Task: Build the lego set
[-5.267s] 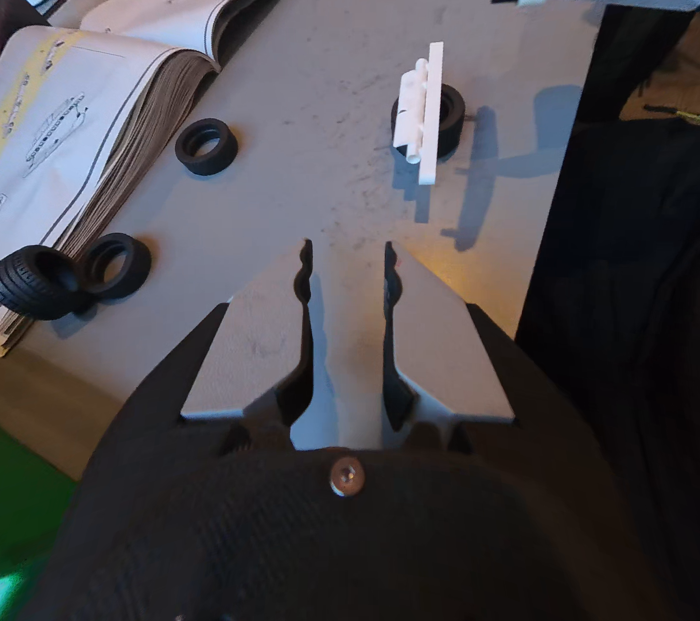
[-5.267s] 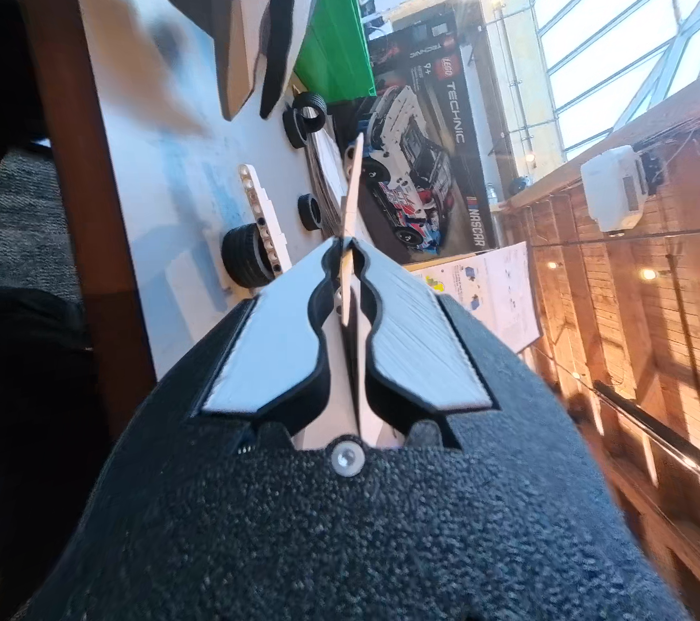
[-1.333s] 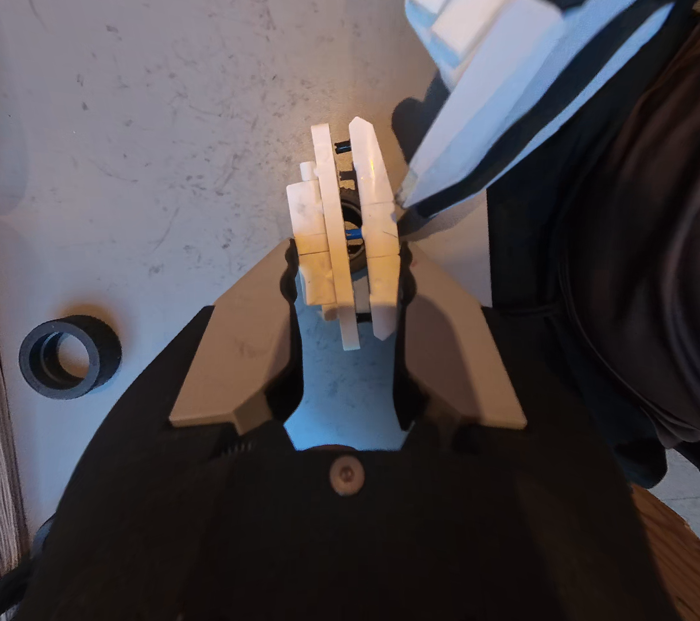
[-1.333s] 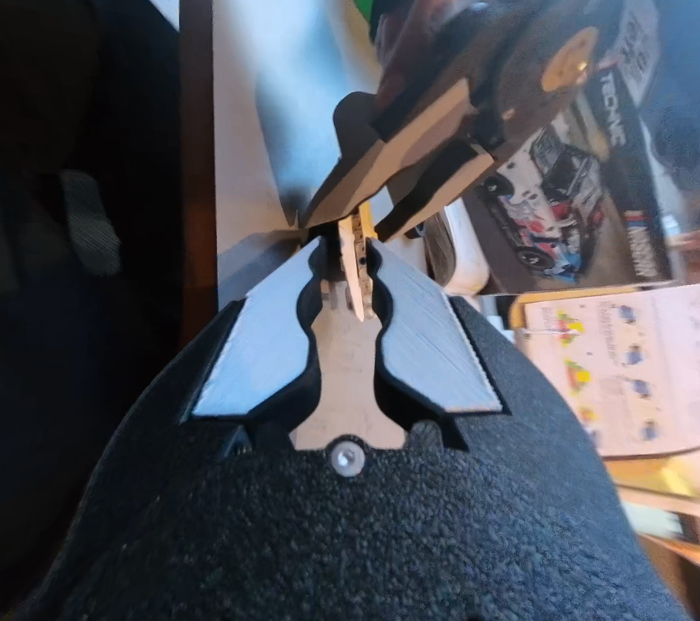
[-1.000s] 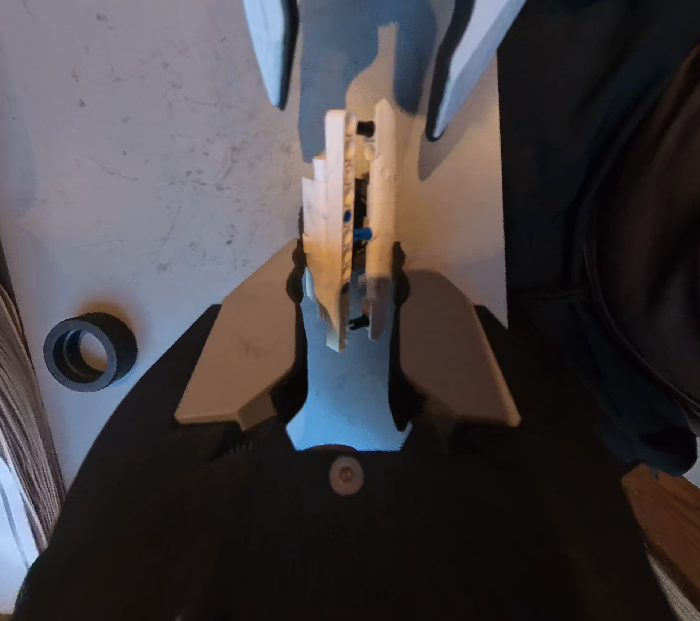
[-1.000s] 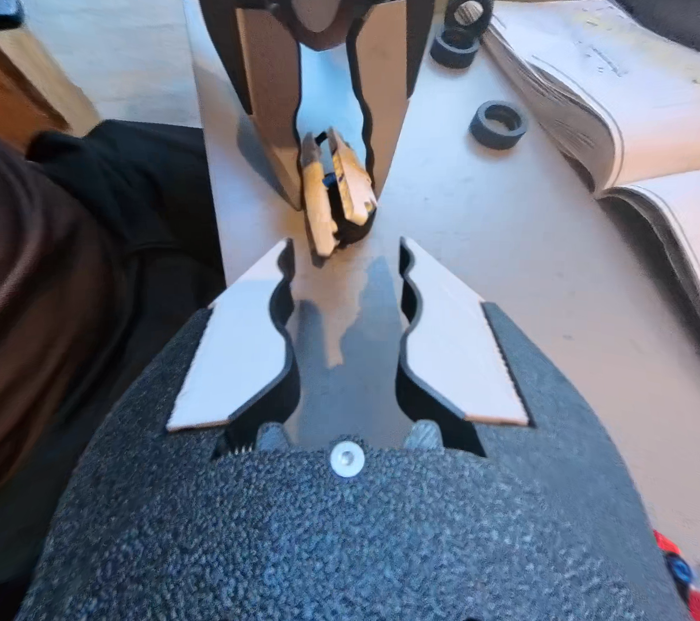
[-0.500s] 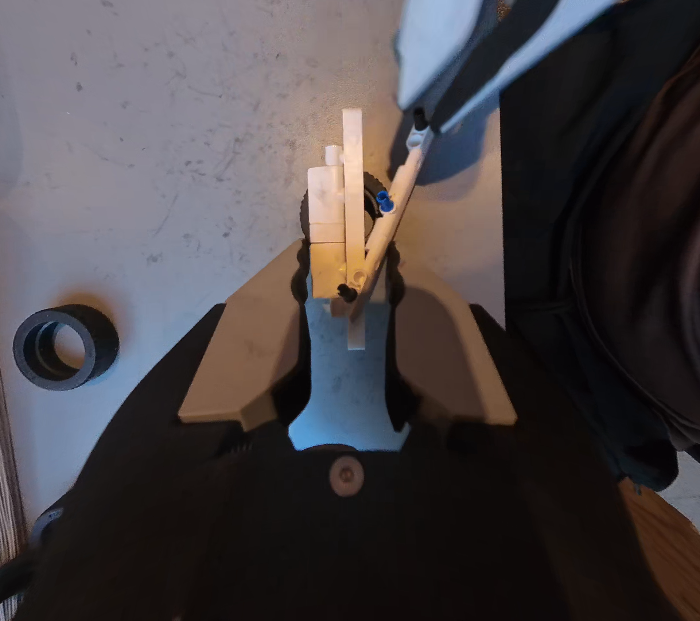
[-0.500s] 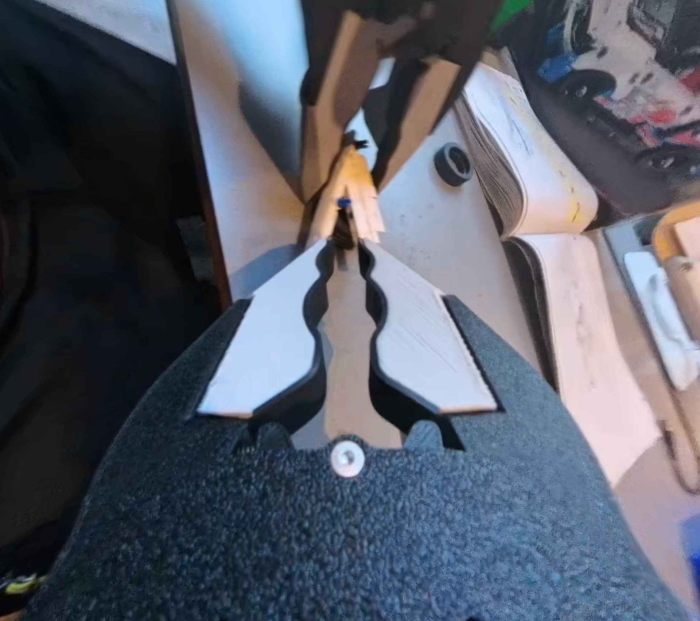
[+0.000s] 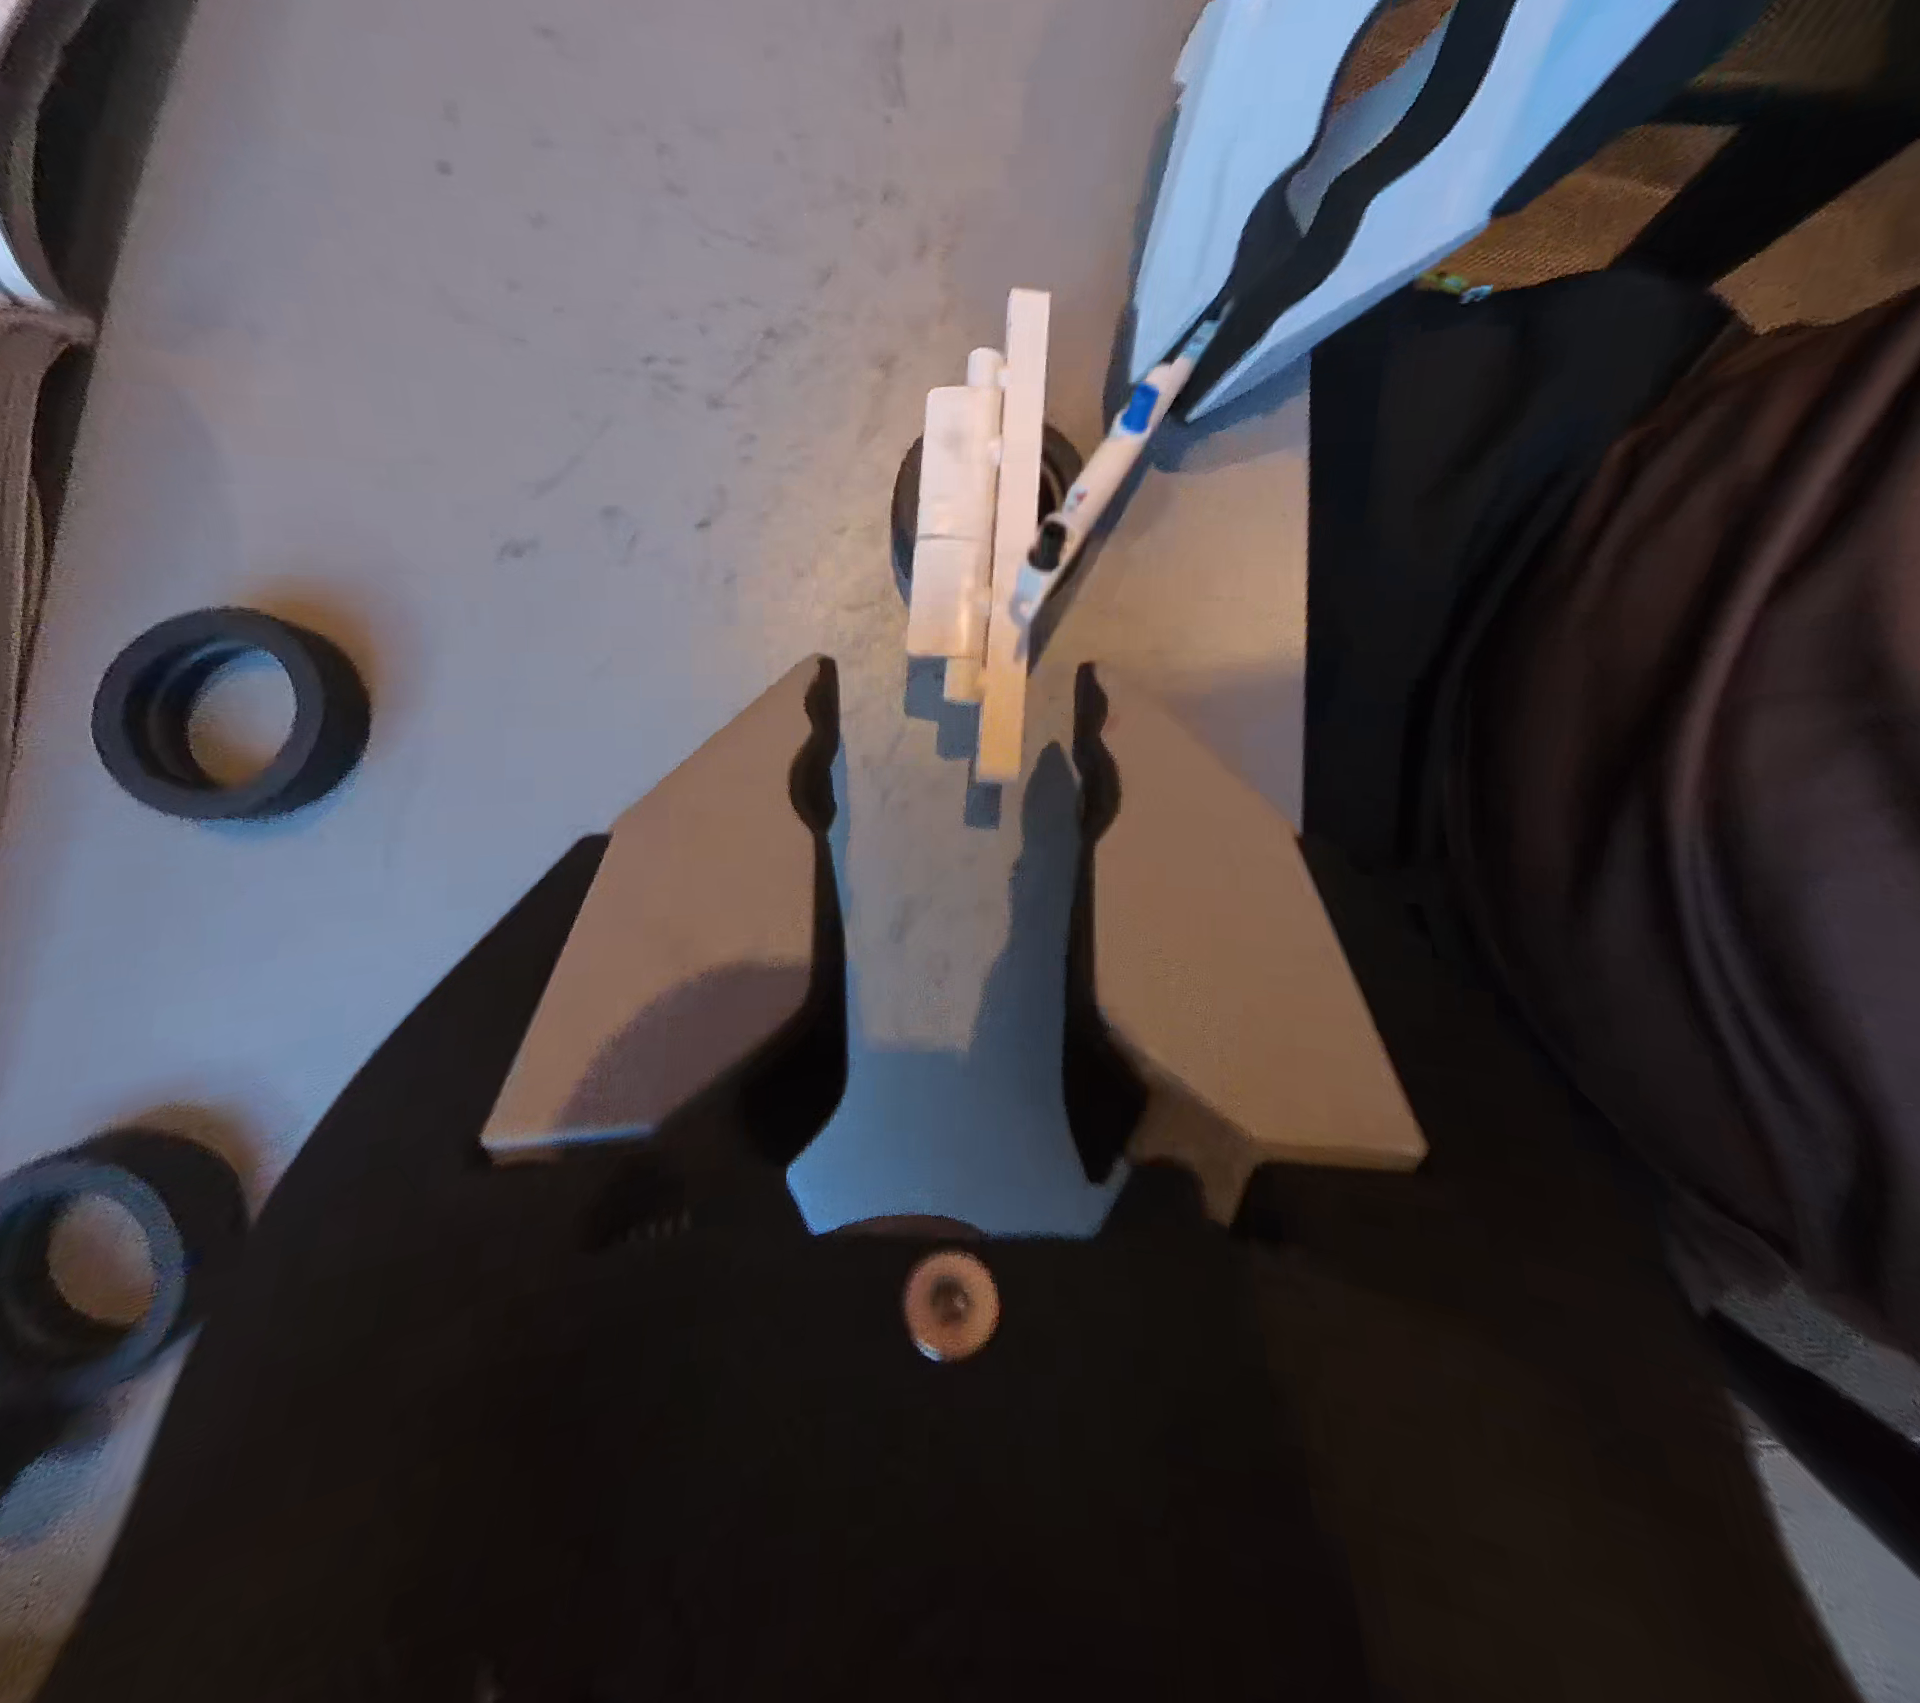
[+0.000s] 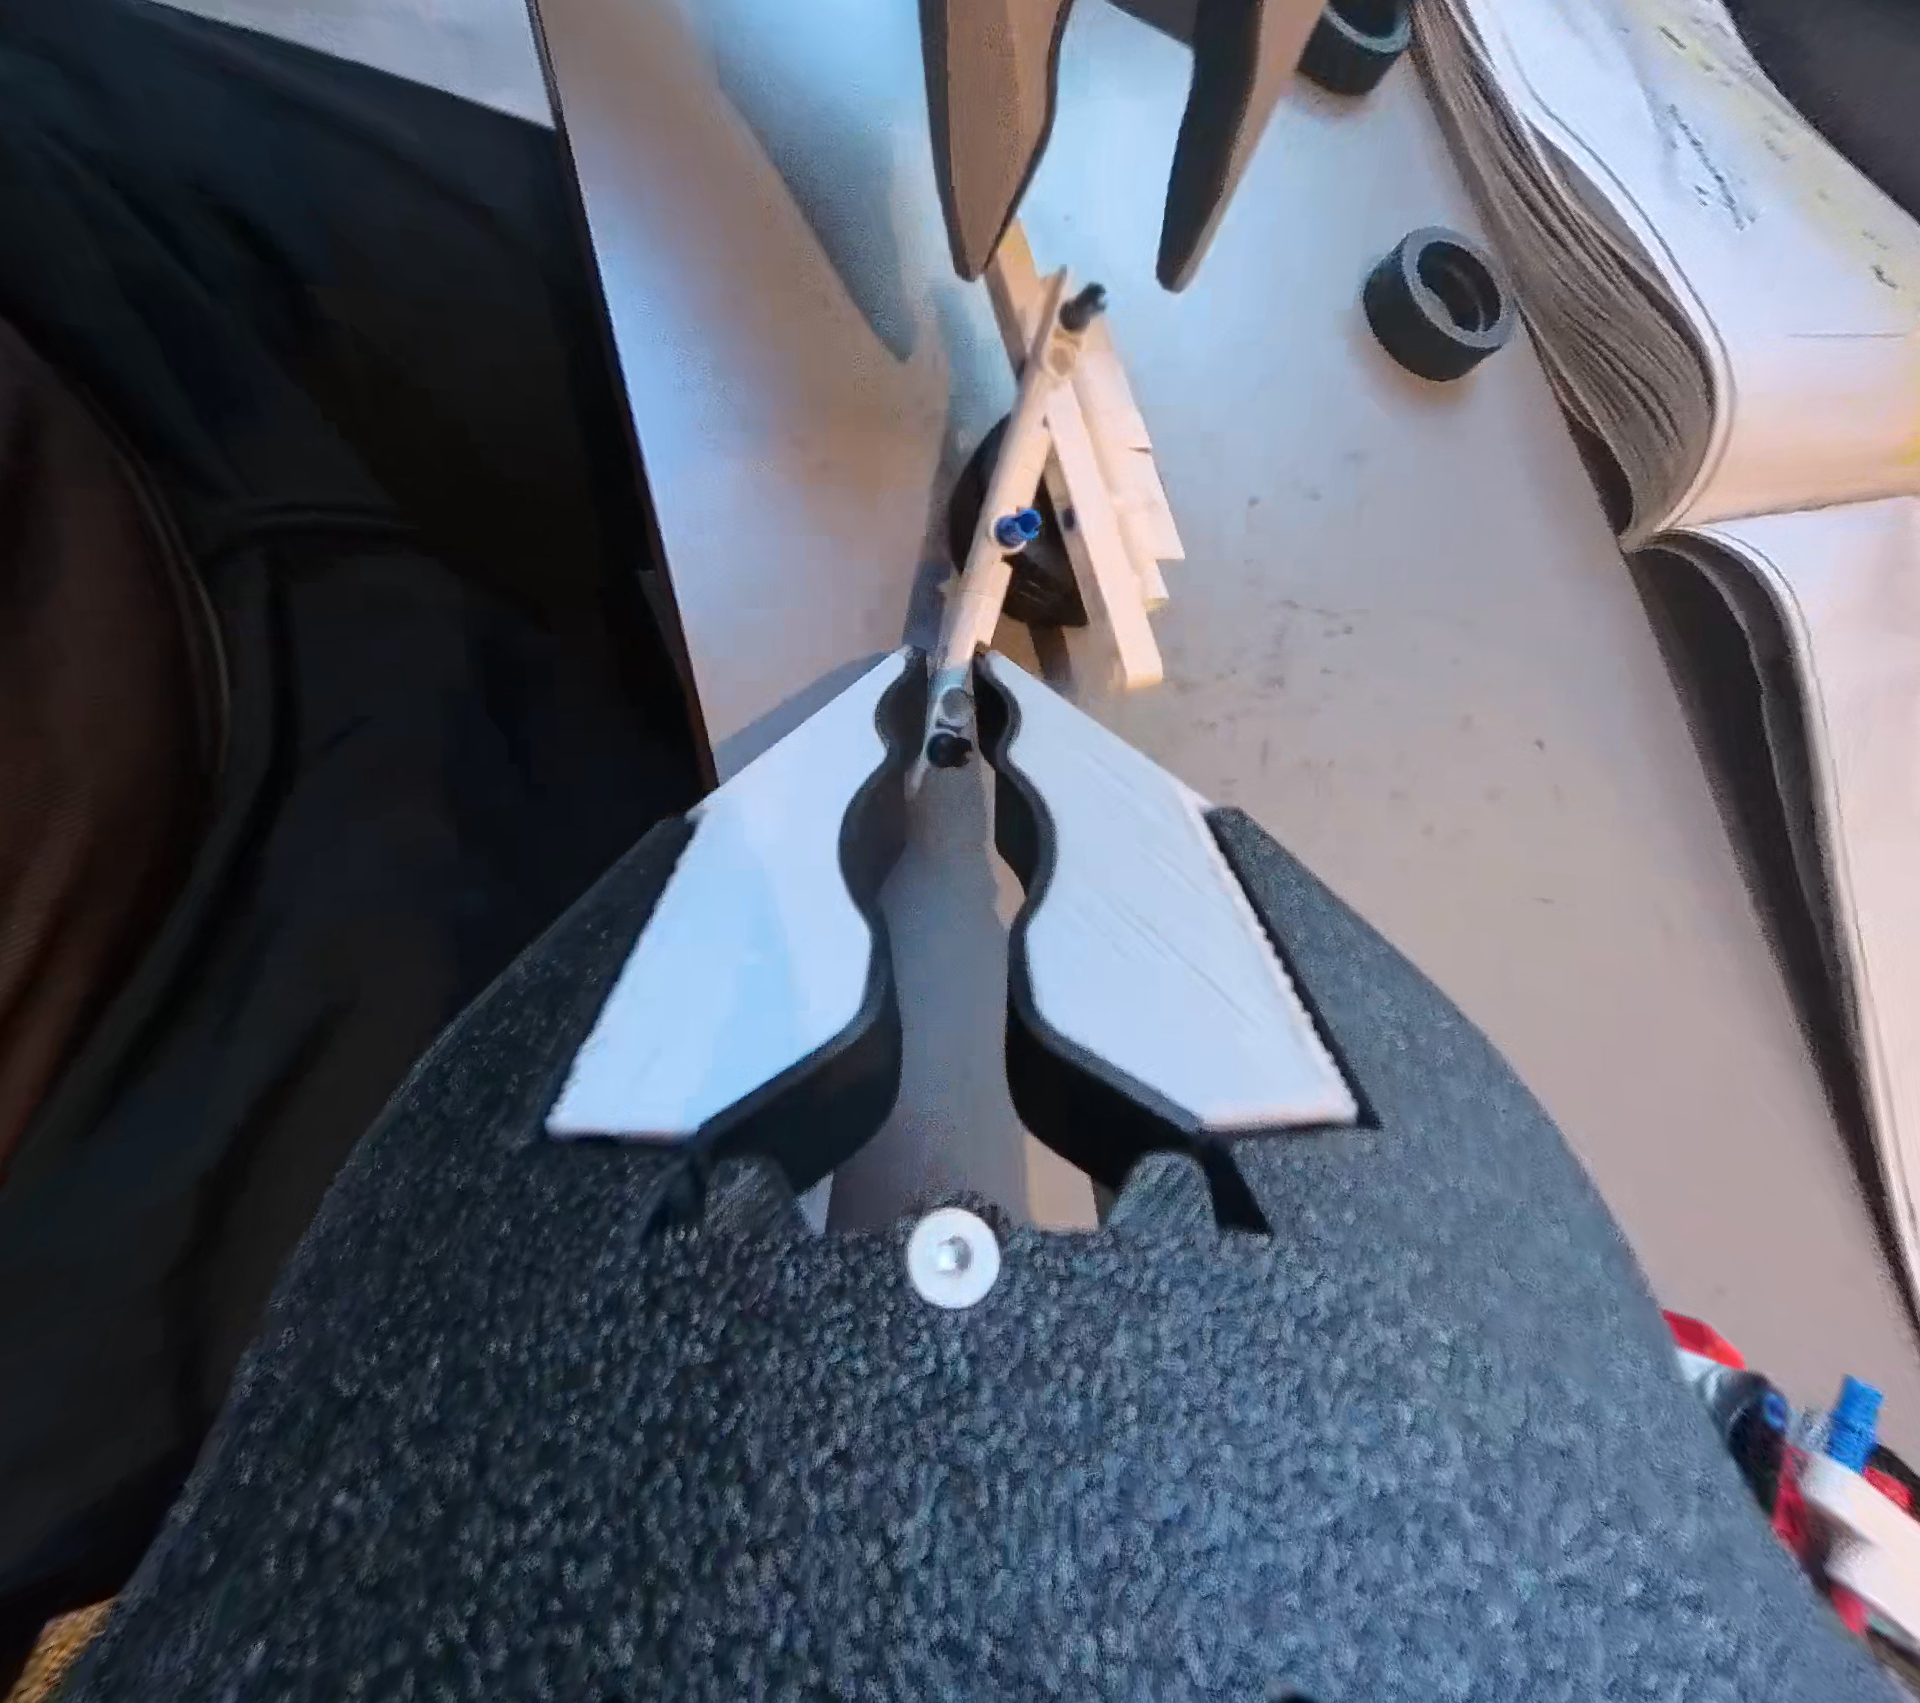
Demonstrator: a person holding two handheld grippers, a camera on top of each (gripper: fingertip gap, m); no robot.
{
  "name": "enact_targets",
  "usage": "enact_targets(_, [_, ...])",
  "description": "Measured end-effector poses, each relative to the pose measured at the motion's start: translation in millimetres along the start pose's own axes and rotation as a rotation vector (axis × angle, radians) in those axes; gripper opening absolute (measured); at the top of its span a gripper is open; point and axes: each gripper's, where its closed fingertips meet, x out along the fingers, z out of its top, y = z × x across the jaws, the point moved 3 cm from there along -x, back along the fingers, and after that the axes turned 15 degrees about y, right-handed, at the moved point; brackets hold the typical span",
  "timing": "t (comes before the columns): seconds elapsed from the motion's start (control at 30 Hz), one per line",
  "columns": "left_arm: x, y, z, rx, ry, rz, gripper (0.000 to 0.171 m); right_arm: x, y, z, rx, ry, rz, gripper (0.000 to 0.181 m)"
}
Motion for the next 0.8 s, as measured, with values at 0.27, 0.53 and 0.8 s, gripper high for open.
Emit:
enact_targets(0.27, [19.9, -7.3, -3.9, 0.069, 0.039, 0.093, 0.013, -6.1, -0.3, -2.8, 0.080, -0.063, 0.134, 0.008])
enact_targets(0.53, [-31.6, -19.5, -95.2, -0.123, 0.038, 0.228, 0.014, -6.6, 19.0, 20.3, 0.152, -0.115, 0.400, 0.008])
enact_targets(0.8, [-13.5, -25.2, -116.0, -0.279, -0.130, 0.270, 0.013, 21.0, -16.8, 58.2, 0.161, -0.060, 0.504, 0.008])
